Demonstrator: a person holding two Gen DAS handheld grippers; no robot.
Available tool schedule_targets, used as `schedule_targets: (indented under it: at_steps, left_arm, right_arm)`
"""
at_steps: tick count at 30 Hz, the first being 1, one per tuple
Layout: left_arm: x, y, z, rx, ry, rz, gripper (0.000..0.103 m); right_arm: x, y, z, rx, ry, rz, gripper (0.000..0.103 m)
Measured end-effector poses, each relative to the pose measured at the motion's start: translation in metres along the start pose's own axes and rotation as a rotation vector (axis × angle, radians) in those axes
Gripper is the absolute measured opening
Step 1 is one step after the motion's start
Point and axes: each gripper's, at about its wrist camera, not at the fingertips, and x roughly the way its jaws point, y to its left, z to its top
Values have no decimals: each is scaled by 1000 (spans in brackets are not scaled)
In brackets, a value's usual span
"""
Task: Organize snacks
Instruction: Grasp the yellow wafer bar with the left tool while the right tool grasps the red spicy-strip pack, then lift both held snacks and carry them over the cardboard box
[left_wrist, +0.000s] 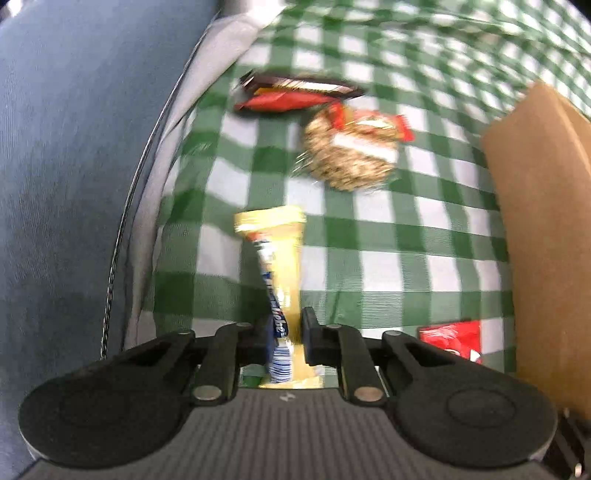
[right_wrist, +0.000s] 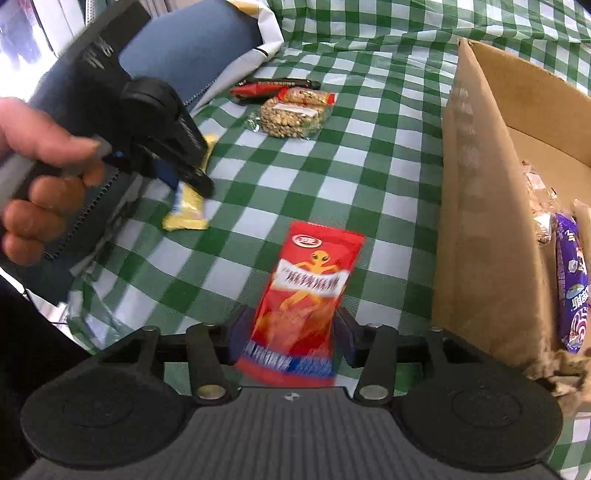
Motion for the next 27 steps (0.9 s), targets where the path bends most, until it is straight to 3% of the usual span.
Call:
schedule_targets:
  at_steps: [2,6,13,15,21,27]
  left_arm:
    - [-9,-4,-4,36,-21,-39,15]
    - [-11,-21,-17,140,27,-138,16]
    - [5,-25,-23,162,96,-84,19]
    - [8,-28,-23,172,106,-72,21]
    - [13,-36,-24,196,103,-52,23]
    - [8,-35,-26,204,85,-48,18]
  right_arm:
    - [5,-3,1,6,1,11,55]
    - [8,-6,3,21,-24,22,61]
    - [27,5,2,-29,7,-22,59]
    - [30,6,1,-30,21,-34,53]
    - [26,5,1,-35,-1,-32,47]
    - [21,-1,2,9,13,-4,46]
